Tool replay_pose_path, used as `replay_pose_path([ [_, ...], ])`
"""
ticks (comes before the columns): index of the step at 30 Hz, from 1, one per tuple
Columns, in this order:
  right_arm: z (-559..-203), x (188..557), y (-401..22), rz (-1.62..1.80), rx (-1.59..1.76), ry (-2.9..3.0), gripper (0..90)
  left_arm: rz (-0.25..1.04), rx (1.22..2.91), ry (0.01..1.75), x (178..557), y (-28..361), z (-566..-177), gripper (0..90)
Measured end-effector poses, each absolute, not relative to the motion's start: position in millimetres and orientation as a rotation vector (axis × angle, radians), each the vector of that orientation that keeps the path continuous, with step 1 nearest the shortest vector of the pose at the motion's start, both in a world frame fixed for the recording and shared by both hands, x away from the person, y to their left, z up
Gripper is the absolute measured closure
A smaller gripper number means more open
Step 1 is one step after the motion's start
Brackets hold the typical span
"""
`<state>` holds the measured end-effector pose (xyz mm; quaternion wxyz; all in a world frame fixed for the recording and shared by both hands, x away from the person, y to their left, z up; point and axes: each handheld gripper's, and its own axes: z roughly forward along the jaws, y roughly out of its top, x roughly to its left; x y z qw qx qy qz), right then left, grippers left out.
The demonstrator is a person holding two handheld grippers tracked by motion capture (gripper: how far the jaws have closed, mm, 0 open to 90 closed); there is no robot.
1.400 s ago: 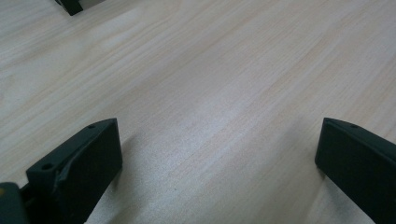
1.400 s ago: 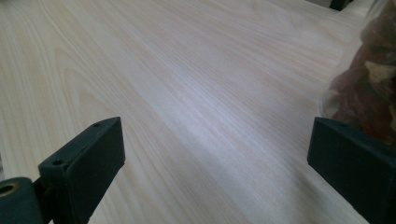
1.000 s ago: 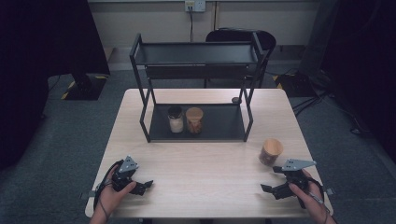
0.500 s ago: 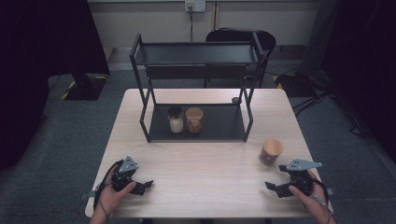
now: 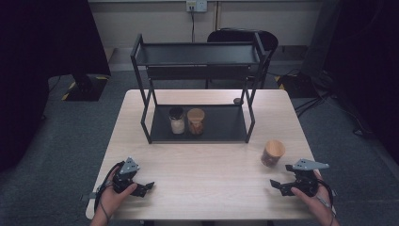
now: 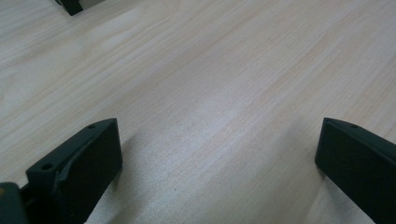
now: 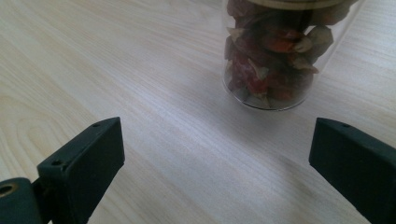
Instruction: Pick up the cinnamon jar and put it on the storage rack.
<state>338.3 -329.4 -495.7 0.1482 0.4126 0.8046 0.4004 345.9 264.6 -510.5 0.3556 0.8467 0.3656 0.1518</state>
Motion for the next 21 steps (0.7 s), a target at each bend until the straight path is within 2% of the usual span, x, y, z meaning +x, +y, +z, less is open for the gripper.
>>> replay_pose_path([
  [21,-495.5,342.1,-334.7,1.144,1.229,2.263,2.3,0.392,2.187,0.944,345.9,264.6,-510.5,0.2],
])
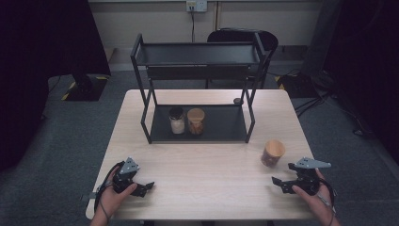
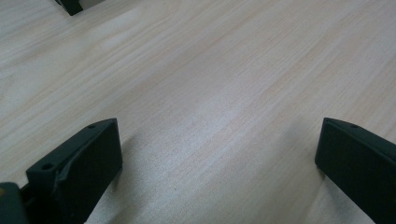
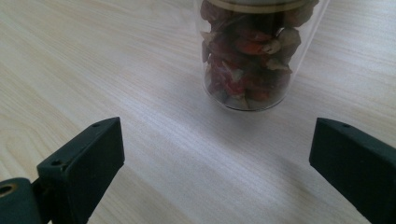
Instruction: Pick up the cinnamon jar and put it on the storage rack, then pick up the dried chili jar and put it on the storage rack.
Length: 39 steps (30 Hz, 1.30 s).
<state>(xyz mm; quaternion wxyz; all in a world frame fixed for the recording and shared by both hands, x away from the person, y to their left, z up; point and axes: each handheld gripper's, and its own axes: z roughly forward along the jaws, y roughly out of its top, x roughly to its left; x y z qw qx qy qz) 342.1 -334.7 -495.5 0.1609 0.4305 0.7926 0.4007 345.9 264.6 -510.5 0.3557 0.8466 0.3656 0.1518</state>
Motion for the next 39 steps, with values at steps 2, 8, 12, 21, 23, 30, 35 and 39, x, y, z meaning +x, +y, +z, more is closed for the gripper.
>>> replay_pose_path([
  [2,-495.4,342.4,-335.0,1.142,1.233,2.261,2.3,0.392,2.187,0.944,346.0,264.6,-510.5,0.2],
  [8,-494.8,343.4,-336.5,1.139,1.240,2.248,2.2,0.392,2.187,0.944,346.0,264.6,-510.5,0.2],
  [12,-494.9,344.4,-337.0,1.130,1.242,2.244,2.2,0.392,2.187,0.944,345.9,264.6,-510.5,0.2],
  [21,-496.2,345.9,-339.0,1.124,1.251,2.236,2.2,0.392,2.187,0.945,345.9,264.6,-510.5,0.2],
  [23,-496.4,345.9,-339.0,1.122,1.251,2.236,2.2,0.392,2.187,0.945,345.9,264.6,-510.5,0.2],
  [30,-497.4,346.5,-339.9,1.113,1.254,2.232,2.2,0.392,2.187,0.944,346.0,264.6,-510.5,0.2],
  [35,-497.7,347.2,-340.7,1.107,1.255,2.228,2.2,0.392,2.187,0.944,346.0,264.6,-510.5,0.2],
  [39,-496.8,347.7,-341.1,1.105,1.255,2.227,2.2,0.392,2.187,0.944,346.0,264.6,-510.5,0.2],
])
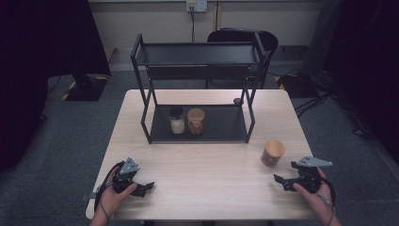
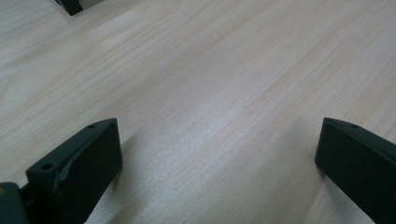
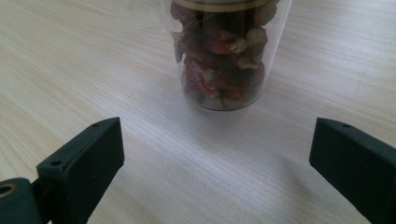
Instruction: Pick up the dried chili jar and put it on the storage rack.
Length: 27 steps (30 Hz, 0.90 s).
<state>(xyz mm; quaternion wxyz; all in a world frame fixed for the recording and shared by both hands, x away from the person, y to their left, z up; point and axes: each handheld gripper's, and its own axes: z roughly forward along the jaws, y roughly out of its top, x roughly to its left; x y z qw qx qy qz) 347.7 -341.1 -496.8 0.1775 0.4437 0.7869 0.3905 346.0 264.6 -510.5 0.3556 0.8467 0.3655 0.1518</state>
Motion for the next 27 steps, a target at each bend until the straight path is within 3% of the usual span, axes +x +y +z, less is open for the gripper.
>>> replay_pose_path([
  [27,-494.5,360.2,-337.4,1.094,1.246,2.217,2.2,0.392,2.187,0.944,346.0,264.6,-510.5,0.2],
])
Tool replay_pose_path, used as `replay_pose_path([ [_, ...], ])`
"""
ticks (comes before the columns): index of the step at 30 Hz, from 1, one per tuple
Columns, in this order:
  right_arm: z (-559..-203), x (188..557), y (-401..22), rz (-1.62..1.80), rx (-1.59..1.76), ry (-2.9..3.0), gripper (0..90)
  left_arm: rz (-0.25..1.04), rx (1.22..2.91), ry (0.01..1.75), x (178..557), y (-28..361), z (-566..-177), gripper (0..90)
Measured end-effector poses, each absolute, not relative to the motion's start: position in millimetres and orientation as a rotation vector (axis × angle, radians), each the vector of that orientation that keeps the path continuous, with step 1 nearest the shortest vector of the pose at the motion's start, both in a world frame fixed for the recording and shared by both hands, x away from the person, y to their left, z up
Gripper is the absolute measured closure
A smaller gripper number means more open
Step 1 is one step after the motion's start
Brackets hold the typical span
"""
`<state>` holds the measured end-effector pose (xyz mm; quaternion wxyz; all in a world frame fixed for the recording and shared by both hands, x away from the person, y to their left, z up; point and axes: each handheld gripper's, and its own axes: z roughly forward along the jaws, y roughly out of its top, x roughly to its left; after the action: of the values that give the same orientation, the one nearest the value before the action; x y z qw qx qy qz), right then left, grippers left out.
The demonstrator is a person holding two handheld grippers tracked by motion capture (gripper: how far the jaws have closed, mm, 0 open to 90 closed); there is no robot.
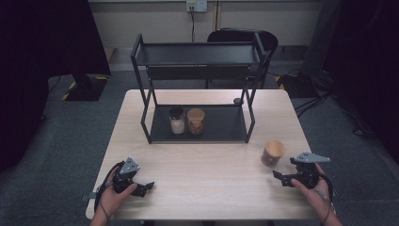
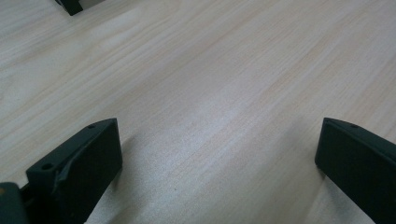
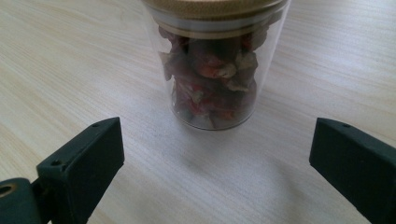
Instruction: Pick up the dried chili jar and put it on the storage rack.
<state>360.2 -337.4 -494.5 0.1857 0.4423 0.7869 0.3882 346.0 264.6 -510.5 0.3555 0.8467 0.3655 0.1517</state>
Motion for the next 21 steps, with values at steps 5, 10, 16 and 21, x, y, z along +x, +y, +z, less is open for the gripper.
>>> replay_pose_path([
  [5,-494.4,362.4,-335.8,1.088,1.239,2.214,2.2,0.392,2.187,0.944,346.0,264.6,-510.5,0.2],
  [10,-493.9,366.8,-333.0,1.081,1.237,2.216,2.2,0.392,2.187,0.945,345.9,264.6,-510.5,0.2],
  [16,-494.1,370.8,-329.2,1.079,1.230,2.218,2.2,0.393,2.188,0.943,346.0,264.7,-510.5,0.2],
  [21,-494.7,374.2,-327.5,1.074,1.232,2.218,2.2,0.392,2.187,0.945,345.9,264.6,-510.5,0.2],
])
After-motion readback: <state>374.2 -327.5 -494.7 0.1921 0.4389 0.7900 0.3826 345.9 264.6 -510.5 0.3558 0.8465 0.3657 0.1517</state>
